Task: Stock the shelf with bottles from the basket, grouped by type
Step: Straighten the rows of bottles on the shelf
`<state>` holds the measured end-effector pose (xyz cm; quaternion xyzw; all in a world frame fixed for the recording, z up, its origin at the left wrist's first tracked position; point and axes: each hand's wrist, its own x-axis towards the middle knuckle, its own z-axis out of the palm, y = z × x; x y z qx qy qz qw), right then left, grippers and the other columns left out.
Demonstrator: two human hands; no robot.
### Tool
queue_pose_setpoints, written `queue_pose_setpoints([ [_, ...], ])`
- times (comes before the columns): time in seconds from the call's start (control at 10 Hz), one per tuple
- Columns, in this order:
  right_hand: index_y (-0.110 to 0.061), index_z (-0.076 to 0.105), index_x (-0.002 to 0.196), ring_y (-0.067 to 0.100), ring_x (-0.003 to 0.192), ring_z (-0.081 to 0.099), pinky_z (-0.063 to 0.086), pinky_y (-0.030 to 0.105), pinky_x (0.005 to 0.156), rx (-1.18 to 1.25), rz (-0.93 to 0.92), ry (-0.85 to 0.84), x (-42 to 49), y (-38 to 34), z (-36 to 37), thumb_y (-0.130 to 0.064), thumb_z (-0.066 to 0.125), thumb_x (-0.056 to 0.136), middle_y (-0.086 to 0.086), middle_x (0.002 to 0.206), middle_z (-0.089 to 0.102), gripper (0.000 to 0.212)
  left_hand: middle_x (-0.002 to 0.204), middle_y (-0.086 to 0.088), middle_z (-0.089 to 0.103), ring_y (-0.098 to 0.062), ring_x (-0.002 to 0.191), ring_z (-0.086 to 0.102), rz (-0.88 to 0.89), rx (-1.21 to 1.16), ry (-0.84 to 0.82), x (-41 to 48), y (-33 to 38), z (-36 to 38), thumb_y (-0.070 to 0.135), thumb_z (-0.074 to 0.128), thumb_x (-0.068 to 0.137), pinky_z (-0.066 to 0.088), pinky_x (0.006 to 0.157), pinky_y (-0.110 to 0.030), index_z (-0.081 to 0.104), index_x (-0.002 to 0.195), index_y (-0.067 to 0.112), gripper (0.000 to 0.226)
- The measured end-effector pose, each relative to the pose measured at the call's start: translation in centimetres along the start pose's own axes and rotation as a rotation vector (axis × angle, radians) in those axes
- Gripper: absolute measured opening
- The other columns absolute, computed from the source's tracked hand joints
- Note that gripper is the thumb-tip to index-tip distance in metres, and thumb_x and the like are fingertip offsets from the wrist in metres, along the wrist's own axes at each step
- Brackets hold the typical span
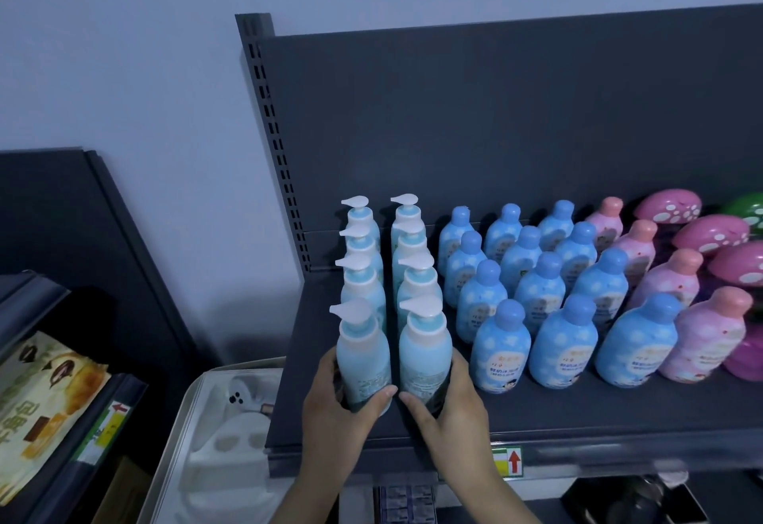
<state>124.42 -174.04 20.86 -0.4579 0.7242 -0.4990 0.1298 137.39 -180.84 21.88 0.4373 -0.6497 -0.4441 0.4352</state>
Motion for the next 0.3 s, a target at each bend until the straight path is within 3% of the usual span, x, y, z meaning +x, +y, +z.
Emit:
queue_pose_setpoints([
  [0.2, -0.027, 0.033, 0.135, 0.001, 0.114, 0.050, 0.035, 0.000, 0.080, 0.023, -0.008, -0.004, 0.14, 0.51, 0.18, -0.027, 0.078, 0.072, -0.019, 0.125, 0.049, 0.078, 0.106, 0.019, 0.065, 0.001, 0.096, 0.064, 0.031, 0.019, -0.035, 0.10, -0.29, -0.16, 0.017, 0.087, 0.060, 0.052, 0.080, -0.015, 0.048, 0.109, 0.046, 0.069],
  [0.3, -0.024, 0.027, 0.140, 0.008, 0.123, 0.047, 0.040, 0.014, 0.093, 0.039, -0.020, 0.034, -0.58, 0.27, 0.06, -0.034, 0.078, 0.070, -0.007, 0.137, 0.045, 0.087, 0.124, 0.018, 0.057, -0.003, 0.114, 0.055, 0.036, -0.020, 0.024, -0.88, -0.02, -0.26, 0.035, 0.085, 0.056, 0.047, 0.095, -0.029, 0.043, 0.124, 0.041, 0.080],
])
